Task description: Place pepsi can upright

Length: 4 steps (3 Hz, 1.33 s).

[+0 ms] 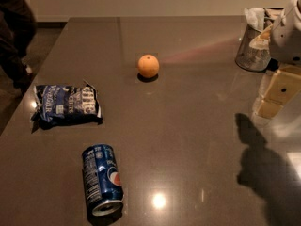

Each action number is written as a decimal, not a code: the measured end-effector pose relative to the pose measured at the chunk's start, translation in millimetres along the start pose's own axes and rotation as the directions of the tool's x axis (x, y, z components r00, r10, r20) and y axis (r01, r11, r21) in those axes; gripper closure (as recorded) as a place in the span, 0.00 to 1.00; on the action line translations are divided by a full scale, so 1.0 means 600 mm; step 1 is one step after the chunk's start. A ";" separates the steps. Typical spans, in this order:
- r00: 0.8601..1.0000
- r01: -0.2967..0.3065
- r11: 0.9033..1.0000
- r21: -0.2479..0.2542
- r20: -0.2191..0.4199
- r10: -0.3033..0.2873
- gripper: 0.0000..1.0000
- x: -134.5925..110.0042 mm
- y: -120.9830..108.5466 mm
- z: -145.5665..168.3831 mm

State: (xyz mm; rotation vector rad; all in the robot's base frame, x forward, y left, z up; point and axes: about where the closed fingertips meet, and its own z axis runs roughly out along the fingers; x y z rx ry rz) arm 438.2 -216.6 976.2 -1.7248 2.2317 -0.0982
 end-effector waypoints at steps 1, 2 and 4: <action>1.000 0.002 1.000 0.002 0.003 -0.002 0.00 -0.002 0.000 -0.001; 0.994 0.097 0.995 -0.017 0.060 -0.096 0.00 -0.041 0.019 0.002; 0.842 0.509 0.859 -0.056 0.242 -0.483 0.00 -0.164 0.138 0.019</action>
Offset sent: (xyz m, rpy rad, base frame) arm -0.0200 0.0791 -0.0037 0.0978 -0.0034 0.3494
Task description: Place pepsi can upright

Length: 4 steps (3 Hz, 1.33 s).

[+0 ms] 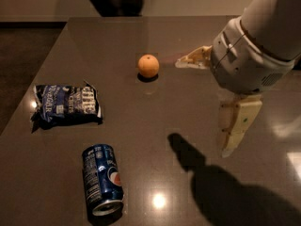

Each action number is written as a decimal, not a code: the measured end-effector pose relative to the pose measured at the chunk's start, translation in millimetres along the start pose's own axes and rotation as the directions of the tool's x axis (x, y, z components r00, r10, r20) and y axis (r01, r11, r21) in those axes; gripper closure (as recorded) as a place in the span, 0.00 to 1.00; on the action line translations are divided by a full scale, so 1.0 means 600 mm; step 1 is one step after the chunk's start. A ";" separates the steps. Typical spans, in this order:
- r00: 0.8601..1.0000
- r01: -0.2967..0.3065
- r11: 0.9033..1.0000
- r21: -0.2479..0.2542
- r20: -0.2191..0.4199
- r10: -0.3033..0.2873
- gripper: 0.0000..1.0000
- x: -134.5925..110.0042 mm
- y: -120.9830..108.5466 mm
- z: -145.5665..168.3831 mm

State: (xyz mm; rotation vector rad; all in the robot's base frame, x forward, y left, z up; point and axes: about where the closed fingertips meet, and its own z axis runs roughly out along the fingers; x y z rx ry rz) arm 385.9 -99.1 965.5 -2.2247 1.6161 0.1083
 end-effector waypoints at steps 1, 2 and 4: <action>0.975 0.214 0.976 -0.051 0.081 -0.209 0.00 -0.066 0.016 0.041; 0.913 0.395 0.917 -0.058 0.137 -0.384 0.00 -0.120 0.027 0.083; 0.727 0.673 0.739 -0.006 0.187 -0.660 0.00 -0.190 0.038 0.135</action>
Offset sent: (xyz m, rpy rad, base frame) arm -0.0417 0.1159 -0.0616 0.0346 -0.0430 0.6598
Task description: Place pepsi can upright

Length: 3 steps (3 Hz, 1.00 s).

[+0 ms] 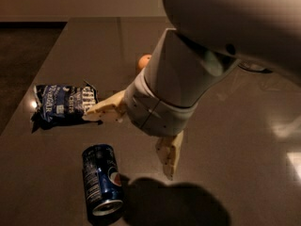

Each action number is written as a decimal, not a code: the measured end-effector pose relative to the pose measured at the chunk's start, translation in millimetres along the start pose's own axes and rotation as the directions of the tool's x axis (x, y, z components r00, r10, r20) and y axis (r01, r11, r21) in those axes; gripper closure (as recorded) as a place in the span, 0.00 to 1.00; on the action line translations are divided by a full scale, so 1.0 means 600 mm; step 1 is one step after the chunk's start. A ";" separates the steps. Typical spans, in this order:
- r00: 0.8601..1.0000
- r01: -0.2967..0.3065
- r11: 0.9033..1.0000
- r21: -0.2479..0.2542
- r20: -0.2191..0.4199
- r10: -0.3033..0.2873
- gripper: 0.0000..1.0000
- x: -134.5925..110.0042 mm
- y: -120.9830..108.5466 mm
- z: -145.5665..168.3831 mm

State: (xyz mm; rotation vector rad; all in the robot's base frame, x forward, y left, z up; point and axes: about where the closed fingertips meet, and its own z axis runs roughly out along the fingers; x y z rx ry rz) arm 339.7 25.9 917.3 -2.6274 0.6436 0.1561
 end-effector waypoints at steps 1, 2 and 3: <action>0.987 0.159 0.987 0.015 0.005 -0.159 0.00 -0.018 -0.010 0.025; 0.955 0.296 0.955 0.007 -0.015 -0.296 0.00 -0.017 -0.016 0.049; 0.929 0.366 0.931 0.001 -0.056 -0.366 0.00 -0.006 -0.017 0.062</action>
Offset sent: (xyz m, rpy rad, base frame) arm 0.0025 0.0298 -0.0442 -0.0161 -0.2055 0.3975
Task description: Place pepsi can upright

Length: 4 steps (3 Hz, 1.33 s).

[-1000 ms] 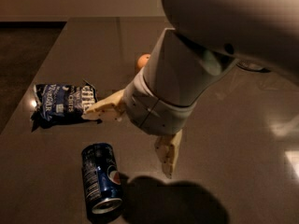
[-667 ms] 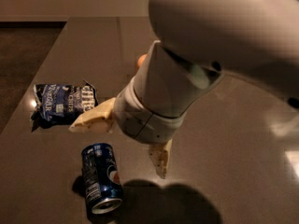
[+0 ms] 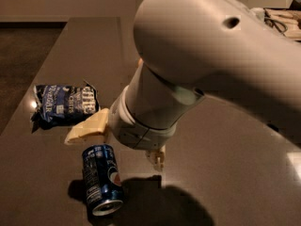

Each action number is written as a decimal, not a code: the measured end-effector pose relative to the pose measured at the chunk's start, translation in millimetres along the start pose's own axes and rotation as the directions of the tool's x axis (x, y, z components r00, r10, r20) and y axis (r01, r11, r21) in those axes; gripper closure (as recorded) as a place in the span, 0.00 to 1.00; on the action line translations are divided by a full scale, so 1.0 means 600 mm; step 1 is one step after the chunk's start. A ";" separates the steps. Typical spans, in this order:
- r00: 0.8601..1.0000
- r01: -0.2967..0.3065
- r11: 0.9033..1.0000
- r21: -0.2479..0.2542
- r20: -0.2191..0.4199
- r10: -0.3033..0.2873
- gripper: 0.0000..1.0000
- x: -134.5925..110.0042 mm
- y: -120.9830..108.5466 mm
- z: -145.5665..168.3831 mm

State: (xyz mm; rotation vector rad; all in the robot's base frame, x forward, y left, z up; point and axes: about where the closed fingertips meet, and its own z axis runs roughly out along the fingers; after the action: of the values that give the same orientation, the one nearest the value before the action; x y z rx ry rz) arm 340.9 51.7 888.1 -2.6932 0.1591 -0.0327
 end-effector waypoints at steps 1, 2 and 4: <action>0.998 0.060 0.998 -0.010 -0.027 -0.060 0.00 0.000 0.012 0.008; 0.992 0.120 0.992 -0.027 -0.031 -0.121 0.00 -0.018 0.026 0.016; 0.971 0.236 0.967 -0.097 -0.029 -0.239 0.00 -0.051 0.049 0.043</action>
Offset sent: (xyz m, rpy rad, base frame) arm -0.0251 -0.0190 -0.0346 -0.0594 -0.0908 0.1567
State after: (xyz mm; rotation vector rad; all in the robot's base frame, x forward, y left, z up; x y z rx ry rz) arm 308.7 40.2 852.3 -2.7910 -0.1550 -0.1563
